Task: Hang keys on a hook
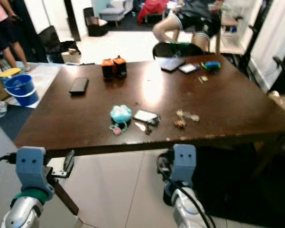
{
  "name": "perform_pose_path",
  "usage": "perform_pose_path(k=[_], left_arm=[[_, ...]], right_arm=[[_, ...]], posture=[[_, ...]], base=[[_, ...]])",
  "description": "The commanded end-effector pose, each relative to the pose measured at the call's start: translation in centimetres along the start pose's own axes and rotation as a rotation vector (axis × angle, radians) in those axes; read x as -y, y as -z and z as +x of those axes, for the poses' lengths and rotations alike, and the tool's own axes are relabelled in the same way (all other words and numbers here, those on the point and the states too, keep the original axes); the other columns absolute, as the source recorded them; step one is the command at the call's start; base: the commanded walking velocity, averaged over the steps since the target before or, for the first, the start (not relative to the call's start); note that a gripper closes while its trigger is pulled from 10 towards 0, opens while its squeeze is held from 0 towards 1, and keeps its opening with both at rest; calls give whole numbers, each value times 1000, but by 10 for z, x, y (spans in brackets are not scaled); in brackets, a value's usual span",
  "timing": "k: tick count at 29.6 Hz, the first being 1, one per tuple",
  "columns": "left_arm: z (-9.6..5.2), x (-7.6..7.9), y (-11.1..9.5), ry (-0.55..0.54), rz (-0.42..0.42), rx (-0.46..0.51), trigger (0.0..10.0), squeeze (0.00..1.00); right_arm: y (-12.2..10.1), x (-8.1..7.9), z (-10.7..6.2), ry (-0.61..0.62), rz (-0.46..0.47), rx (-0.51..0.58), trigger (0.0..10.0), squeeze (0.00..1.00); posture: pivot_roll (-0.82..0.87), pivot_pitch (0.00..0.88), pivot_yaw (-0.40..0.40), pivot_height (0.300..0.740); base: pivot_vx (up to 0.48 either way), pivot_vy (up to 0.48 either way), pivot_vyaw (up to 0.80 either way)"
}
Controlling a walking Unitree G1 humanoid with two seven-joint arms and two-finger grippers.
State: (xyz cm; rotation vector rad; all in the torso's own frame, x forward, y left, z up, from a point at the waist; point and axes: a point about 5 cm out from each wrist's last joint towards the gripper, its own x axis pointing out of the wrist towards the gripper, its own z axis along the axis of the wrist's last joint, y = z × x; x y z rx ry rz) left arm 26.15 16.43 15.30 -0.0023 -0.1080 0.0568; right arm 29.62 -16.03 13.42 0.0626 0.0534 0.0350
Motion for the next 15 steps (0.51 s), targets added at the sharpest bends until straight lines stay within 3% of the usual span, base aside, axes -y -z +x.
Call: perform_pose_path(k=[1, 15], left_arm=[[-3, -3, 5, -10, -2, -23, 10000, 0], [-3, -3, 3, -16, -7, -19, 10000, 0]], right_arm=[[3, 2, -1, 4, 15, -11, 10000, 0], [2, 3, 0, -1, 16, -24, 10000, 0]], posture=[[-232, 89, 182, 740], [-231, 94, 177, 740]], base=[[0, 0, -800], [0, 0, 0]])
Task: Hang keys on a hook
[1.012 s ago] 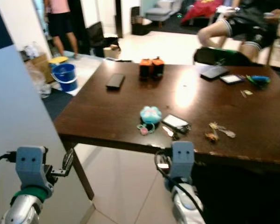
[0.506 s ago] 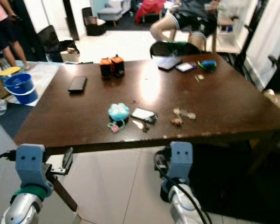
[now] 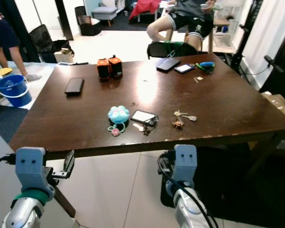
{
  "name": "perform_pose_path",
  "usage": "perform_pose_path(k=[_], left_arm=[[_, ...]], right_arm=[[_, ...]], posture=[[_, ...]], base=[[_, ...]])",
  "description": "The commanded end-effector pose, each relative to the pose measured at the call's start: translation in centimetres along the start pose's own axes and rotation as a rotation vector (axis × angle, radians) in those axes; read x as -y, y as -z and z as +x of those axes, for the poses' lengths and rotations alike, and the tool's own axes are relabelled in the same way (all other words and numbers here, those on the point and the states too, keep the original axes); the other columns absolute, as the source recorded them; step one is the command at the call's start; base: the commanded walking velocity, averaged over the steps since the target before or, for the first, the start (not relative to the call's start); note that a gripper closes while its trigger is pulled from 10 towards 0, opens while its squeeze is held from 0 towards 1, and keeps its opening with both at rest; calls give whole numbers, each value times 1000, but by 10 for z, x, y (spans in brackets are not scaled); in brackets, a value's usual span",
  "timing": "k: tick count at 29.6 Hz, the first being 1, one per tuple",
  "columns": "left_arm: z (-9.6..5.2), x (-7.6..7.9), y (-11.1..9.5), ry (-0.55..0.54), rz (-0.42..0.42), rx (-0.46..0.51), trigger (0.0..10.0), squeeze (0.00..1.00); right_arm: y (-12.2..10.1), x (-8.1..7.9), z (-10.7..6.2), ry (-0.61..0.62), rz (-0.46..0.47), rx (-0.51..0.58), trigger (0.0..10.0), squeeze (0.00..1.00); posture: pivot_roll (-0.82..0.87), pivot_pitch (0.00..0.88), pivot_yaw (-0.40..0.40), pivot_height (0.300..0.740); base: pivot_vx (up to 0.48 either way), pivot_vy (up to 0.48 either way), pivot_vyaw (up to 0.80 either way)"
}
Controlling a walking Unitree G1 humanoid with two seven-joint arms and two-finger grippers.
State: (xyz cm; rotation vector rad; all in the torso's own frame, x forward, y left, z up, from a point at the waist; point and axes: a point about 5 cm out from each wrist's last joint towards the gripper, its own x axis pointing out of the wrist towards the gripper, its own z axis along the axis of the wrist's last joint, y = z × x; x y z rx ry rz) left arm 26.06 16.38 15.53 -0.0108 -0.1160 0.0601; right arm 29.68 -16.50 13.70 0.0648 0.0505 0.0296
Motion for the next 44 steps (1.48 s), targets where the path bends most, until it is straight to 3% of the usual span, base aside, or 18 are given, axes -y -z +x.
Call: perform_pose_path(k=[1, 16, 44], left_arm=[[-2, -4, 5, -15, 1, -27, 10000, 0], [-5, 2, 7, -64, -20, -22, 10000, 0], [-1, 12, -6, -10, -29, 28, 10000, 0]], right_arm=[[6, -2, 0, -7, 12, -29, 10000, 0], [6, 9, 6, -36, -31, -62, 10000, 0], [4, 13, 7, -30, -24, -60, 10000, 0]], posture=[[-231, 94, 177, 740], [-236, 94, 73, 740], [-241, 101, 93, 740]], base=[[0, 0, 0], [0, 0, 0], [0, 0, 0]])
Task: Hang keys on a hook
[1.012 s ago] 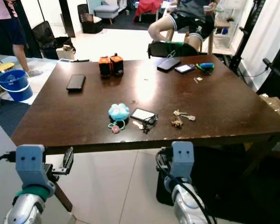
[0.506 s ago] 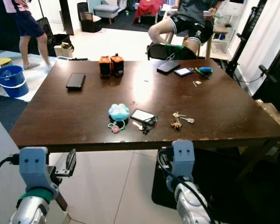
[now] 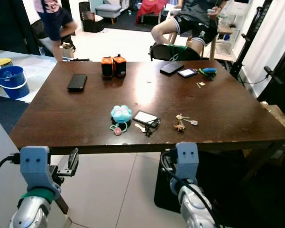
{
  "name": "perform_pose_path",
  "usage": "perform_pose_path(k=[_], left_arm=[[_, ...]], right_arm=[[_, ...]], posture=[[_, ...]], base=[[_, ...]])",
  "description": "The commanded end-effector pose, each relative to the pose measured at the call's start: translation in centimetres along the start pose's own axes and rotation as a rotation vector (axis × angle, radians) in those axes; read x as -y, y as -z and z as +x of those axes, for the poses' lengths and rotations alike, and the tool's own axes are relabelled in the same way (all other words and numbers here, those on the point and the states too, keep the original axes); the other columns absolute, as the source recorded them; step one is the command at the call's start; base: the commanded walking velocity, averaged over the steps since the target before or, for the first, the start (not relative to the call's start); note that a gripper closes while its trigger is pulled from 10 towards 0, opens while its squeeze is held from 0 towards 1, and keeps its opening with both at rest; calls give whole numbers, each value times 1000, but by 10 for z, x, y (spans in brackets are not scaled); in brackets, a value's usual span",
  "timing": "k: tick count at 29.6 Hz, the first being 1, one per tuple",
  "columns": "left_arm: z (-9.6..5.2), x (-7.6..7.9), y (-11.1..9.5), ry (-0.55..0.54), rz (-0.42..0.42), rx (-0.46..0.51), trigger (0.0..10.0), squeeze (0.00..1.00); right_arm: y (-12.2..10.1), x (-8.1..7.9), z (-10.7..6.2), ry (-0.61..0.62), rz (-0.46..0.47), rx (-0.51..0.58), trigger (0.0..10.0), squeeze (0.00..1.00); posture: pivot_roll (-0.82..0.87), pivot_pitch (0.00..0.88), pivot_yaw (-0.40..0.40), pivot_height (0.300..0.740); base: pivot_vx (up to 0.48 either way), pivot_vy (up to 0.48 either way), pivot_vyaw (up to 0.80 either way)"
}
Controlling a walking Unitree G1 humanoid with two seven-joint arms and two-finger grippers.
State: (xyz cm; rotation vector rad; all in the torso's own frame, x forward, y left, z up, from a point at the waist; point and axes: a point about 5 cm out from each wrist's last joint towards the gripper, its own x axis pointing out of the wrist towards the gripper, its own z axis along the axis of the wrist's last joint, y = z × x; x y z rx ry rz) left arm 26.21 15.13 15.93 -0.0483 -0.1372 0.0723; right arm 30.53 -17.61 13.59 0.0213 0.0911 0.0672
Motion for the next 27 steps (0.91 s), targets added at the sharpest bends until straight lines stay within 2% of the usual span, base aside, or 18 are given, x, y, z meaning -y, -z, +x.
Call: perform_pose_path(k=[1, 27], left_arm=[[-3, 1, -2, 11, 9, 10, 10000, 0], [-7, -1, -7, 28, 10, 21, 10000, 0]], right_arm=[[4, 1, -2, 4, 22, -17, 10000, 0], [5, -2, -5, 6, 50, -17, 10000, 0]], posture=[[-241, 101, 93, 740], [-222, 109, 112, 740]], base=[[0, -322, 0], [0, -335, 0]])
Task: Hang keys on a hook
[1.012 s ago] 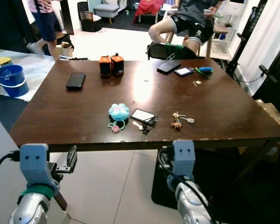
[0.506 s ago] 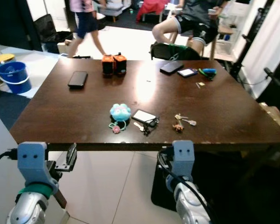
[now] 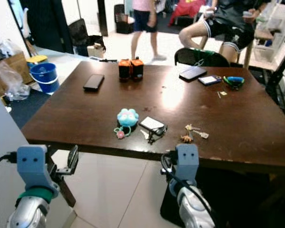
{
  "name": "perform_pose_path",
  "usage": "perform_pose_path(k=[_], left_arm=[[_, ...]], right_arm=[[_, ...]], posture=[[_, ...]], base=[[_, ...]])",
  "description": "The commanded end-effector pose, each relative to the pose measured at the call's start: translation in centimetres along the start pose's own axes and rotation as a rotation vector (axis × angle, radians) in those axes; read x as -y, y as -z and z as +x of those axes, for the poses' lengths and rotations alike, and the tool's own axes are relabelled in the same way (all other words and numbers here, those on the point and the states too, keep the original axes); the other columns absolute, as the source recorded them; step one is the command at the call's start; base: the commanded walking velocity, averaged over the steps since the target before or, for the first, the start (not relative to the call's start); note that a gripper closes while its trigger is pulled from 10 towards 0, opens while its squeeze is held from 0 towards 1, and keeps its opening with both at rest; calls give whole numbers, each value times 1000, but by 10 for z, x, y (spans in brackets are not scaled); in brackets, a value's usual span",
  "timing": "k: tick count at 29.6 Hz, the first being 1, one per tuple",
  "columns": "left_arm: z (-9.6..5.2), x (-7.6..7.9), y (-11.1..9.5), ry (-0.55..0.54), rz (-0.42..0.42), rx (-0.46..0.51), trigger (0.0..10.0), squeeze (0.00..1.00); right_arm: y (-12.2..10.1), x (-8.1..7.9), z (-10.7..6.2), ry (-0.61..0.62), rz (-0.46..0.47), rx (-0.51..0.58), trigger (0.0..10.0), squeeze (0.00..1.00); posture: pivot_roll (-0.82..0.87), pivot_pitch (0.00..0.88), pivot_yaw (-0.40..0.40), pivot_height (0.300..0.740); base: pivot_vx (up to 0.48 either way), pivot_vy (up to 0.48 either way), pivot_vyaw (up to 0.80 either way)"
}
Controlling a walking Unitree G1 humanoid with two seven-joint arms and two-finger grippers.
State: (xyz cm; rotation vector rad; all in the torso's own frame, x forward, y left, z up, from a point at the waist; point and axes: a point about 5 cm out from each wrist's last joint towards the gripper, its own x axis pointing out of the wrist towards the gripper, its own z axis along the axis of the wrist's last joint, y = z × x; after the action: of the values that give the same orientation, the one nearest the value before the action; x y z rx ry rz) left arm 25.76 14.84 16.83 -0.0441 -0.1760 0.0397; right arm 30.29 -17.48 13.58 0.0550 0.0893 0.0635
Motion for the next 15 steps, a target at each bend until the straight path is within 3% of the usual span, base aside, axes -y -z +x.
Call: perform_pose_path(k=[1, 3, 10, 15], left_arm=[[-3, -4, 2, -5, 10, -15, 10000, 0], [-3, -4, 1, -4, 10, -14, 10000, 0], [-2, 0, -5, 31, 9, -3, 10000, 0], [-2, 0, -7, 46, -8, 15, 10000, 0]], right_arm=[[5, 0, -3, 4, 17, -20, 10000, 0], [5, 0, -3, 4, 18, -20, 10000, 0], [5, -1, -3, 7, 26, -21, 10000, 0], [5, -1, -4, 9, 31, -22, 10000, 0]], posture=[[-222, 109, 112, 740], [-222, 109, 112, 740], [-219, 112, 116, 740], [-217, 114, 120, 740]], base=[[0, -337, 0], [0, -337, 0], [0, 0, 0], [0, 480, 0]])
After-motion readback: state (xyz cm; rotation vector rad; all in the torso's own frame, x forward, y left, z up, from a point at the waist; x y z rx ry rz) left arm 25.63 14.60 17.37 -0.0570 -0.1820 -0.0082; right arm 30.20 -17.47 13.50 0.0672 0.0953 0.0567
